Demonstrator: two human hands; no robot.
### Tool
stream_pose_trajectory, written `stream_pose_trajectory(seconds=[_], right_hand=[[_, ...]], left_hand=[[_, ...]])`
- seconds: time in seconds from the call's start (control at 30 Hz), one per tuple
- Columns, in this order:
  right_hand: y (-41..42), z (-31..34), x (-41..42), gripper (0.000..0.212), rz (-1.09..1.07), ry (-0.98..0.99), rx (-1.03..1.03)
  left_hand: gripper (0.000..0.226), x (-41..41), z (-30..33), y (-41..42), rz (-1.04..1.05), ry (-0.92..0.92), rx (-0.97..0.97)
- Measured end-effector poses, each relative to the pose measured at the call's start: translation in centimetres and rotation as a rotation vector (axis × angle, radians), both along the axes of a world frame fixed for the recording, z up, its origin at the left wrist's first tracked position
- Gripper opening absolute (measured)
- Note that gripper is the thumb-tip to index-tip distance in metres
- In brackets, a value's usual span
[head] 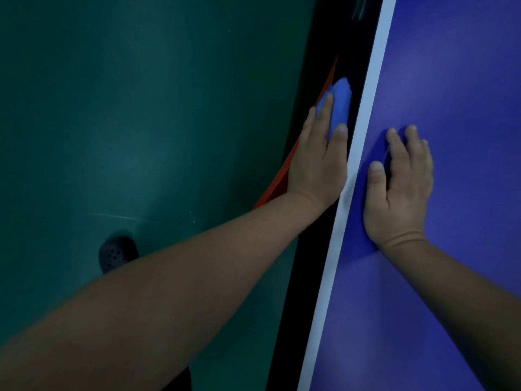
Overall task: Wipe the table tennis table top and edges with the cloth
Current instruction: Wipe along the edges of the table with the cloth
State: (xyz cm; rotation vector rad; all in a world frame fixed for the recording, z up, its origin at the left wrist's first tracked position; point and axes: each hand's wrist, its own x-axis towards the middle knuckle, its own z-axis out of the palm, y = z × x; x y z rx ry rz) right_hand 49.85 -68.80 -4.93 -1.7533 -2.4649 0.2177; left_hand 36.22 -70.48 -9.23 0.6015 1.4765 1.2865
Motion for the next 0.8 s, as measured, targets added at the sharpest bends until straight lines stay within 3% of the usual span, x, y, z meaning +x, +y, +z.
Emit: stream_pose_trajectory(seconds=[0.23,0.5,0.6,0.73,0.8], right_hand=[[-0.1,0.0,0.2,0.059,-0.005,0.001,-0.013],[-0.1,0.1,0.1,0.058,0.002,0.009,-0.005],[-0.2,0.1,0.1,0.057,0.000,0.018,-0.005],[-0.2,0.0,0.2,0.057,-0.004,0.015,-0.005],[-0.2,0.0,0.1,0.057,-0.001,0.020,-0.003]], left_hand=[[0.051,5.7,2.0,-15.8,-0.011,-0.085,-0.063],[0.052,0.8,0.2,-3.1,-0.014,-0.126,-0.097],[0.053,2.5,0.3,-7.5,-0.006,-0.029,-0.015],[0.053,6.3,1.4,-18.1,-0.042,-0.064,-0.054],[0.053,6.6,2.1,-18.8,-0.056,-0.054,-0.079]])
